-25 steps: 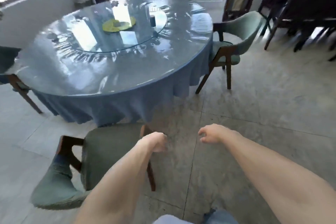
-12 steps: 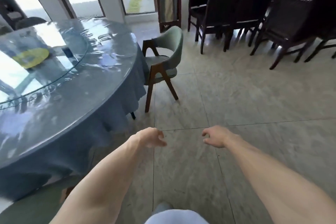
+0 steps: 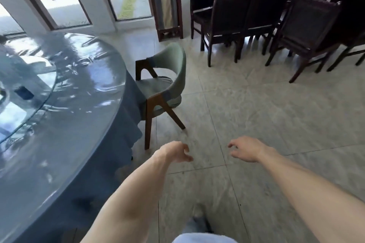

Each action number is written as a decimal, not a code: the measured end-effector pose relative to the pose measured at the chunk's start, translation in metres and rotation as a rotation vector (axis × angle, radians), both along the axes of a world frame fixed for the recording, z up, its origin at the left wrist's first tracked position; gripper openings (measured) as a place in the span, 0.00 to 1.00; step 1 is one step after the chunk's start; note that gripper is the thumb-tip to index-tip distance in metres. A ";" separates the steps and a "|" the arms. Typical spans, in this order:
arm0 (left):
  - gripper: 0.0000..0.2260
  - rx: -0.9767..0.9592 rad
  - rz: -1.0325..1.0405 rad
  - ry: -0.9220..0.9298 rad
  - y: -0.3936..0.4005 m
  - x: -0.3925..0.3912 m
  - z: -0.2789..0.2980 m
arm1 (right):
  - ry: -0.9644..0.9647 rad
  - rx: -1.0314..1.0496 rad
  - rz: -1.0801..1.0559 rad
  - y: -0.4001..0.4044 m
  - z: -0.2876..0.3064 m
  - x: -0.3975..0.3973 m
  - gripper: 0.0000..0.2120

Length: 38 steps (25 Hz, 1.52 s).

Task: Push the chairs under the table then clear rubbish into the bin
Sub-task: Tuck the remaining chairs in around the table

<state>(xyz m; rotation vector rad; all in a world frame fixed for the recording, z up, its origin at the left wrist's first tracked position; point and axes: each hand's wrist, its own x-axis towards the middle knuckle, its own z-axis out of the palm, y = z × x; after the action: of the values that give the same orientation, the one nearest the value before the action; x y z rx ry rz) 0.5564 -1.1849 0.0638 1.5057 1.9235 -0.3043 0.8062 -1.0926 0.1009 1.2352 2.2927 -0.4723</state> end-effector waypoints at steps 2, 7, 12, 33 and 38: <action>0.27 -0.017 -0.028 -0.019 0.052 -0.007 0.000 | -0.011 0.011 -0.022 0.047 0.004 -0.011 0.21; 0.26 -0.029 -0.015 -0.046 0.151 -0.028 0.000 | 0.004 -0.020 -0.058 0.151 0.005 -0.036 0.22; 0.26 -0.053 0.019 -0.036 0.245 -0.041 -0.018 | 0.022 -0.047 -0.034 0.266 -0.015 -0.055 0.21; 0.22 -0.056 0.484 0.013 0.550 -0.156 -0.024 | -0.082 -0.058 0.554 0.652 -0.026 -0.260 0.23; 0.23 -0.069 0.636 -0.065 0.590 -0.228 -0.035 | -0.143 -0.020 0.667 0.708 -0.016 -0.352 0.23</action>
<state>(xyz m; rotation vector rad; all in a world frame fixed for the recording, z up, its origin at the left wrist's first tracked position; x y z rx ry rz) 0.3282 -0.5947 0.0286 0.7841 2.1914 -0.0330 0.4547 -0.3847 0.0851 0.4177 2.3833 -0.1538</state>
